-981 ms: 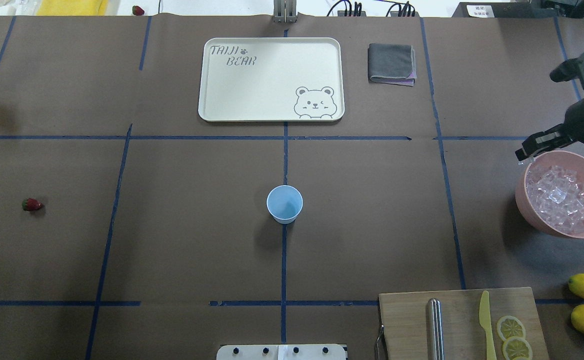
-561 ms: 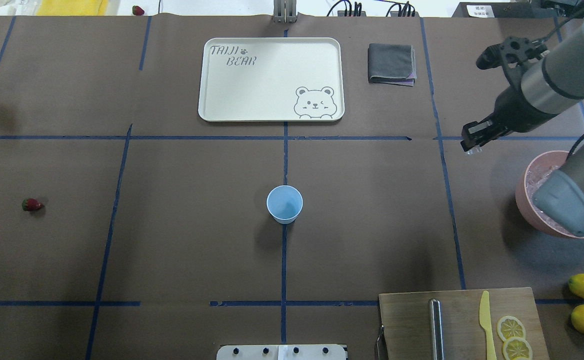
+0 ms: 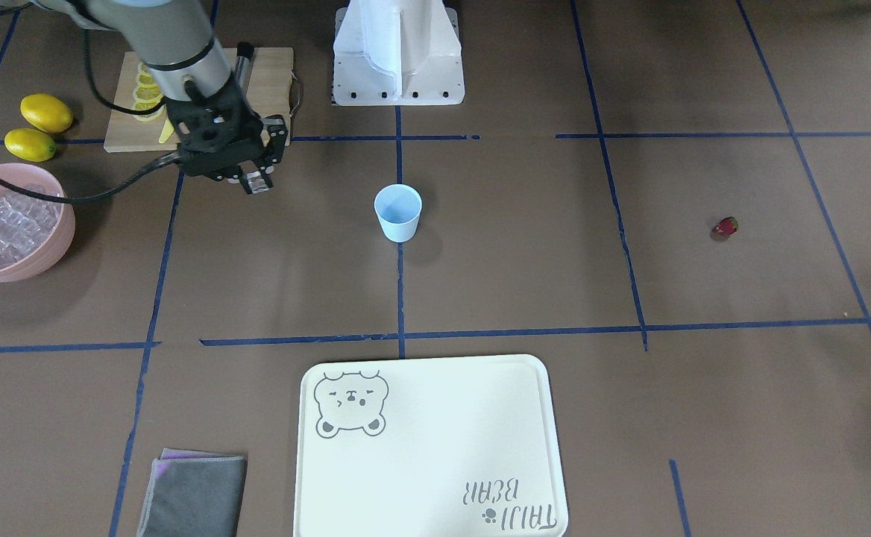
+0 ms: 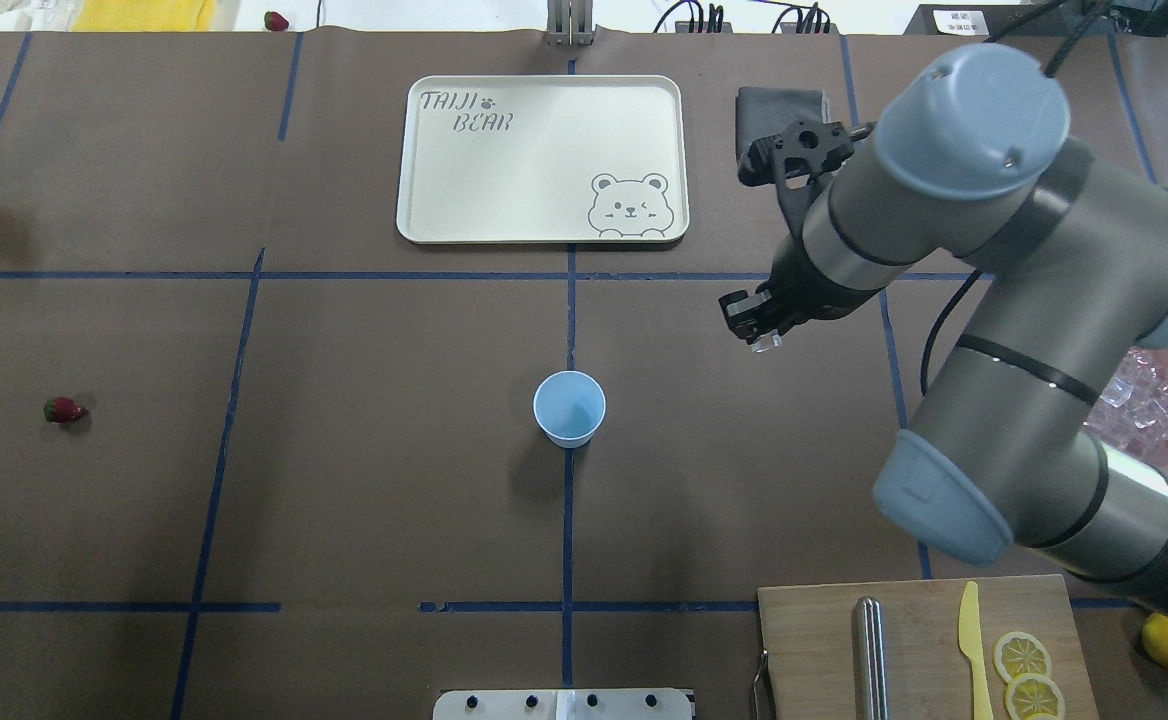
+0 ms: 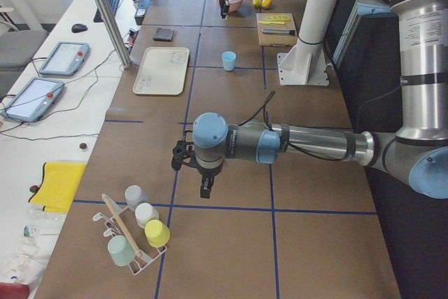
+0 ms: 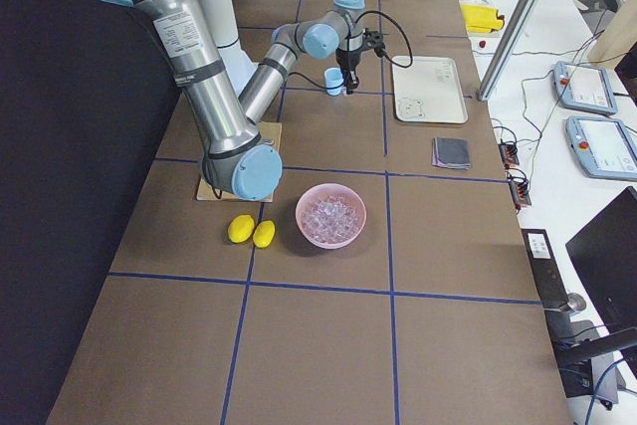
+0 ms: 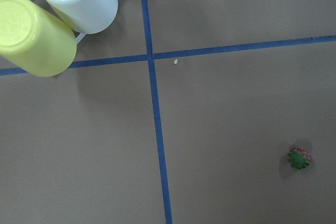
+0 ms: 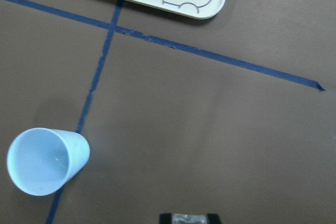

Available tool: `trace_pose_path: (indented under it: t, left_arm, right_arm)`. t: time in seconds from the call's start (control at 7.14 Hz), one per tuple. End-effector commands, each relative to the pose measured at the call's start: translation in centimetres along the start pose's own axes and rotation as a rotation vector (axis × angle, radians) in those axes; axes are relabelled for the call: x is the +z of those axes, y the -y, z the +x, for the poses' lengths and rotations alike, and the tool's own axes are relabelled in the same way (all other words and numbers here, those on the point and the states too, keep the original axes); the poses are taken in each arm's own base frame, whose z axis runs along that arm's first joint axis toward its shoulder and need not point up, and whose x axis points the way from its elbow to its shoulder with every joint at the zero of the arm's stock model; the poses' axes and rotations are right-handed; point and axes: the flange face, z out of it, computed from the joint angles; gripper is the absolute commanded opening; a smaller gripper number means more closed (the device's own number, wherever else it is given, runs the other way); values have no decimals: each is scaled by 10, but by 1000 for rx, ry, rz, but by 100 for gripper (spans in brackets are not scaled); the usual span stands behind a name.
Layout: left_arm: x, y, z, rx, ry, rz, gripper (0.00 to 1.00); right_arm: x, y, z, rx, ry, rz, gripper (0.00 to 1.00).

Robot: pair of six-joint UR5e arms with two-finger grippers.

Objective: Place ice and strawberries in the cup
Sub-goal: 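Carry the ice cube with the right gripper over the light-blue cup, then open the right gripper to drop the ice cube into the cup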

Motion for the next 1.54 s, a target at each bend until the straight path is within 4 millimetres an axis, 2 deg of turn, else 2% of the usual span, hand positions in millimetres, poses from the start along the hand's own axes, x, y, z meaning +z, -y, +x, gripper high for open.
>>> trace_pose_path:
  t: [0.0,0.28,0.42,0.7,0.84,0.98,1.12,1.26,1.4]
  left_arm:
    - [0,0,0,-1,0,-1,100]
    - [0,0,0,-1,0,-1,100]
    - [0,0,0,0,0,-1,100]
    - [0,0,0,0,0,-1,100]
    - [0,0,0,0,0,-1,100]
    - [0,-1,-1,-1,0,-2,100]
    - [0,-1,-1,-1,0,-2,100]
    - [0,0,0,0,0,-1,100]
    - [0,0,0,0,0,-1,100]
  right_arm:
    - [23,8,-81,59,-1,9,1]
    - [44,22,-132,113,-30,14,0]
    - [59,23,-154,114,-50,7,0]
    - [78,21,-161,108,-78,-4,1]
    - [83,16,-161,102,-81,-12,5]
    - [84,15,-163,100,-80,-14,14]
    - [84,15,-162,96,-80,-15,46]
    - [83,14,-162,91,-80,-13,97]
    - [83,15,-162,93,-79,-12,99]
